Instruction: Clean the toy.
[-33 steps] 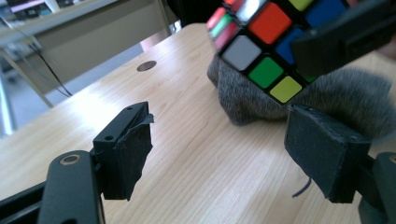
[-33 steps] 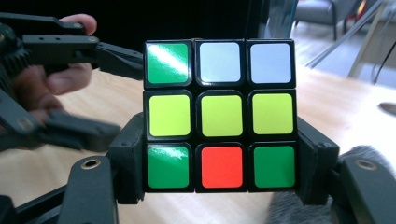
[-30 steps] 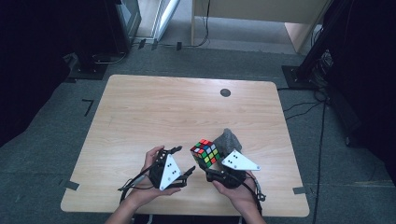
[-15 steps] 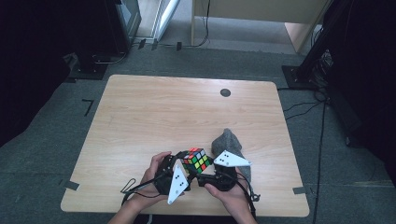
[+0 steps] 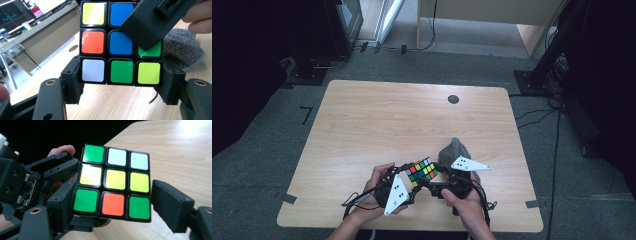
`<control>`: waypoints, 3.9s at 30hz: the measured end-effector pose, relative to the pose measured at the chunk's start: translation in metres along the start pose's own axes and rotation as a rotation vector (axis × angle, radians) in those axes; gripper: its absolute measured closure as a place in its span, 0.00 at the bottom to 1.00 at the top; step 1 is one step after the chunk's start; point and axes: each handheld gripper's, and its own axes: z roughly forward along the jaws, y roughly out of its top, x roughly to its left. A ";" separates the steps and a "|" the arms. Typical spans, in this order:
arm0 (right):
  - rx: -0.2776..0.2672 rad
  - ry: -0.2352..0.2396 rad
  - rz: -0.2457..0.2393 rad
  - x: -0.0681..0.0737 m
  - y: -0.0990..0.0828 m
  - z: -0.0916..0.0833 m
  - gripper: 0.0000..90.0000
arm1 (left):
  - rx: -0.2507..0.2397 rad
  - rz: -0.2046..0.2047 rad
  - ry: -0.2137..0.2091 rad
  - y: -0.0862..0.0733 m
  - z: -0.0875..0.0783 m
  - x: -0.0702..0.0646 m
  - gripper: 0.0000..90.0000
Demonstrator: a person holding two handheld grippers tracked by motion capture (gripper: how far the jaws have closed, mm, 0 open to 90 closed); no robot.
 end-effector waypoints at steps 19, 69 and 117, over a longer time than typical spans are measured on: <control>0.240 -0.380 -0.218 -0.068 -0.018 -0.022 0.37 | 0.047 -0.263 -0.005 -0.016 -0.001 0.036 0.38; 0.006 -0.396 -0.352 0.025 0.002 -0.015 0.85 | 0.241 -0.117 -0.096 0.001 0.020 -0.002 0.38; -0.098 0.080 -0.198 -0.002 -0.010 -0.011 0.82 | -0.226 -0.628 -0.284 -0.011 -0.018 0.057 0.38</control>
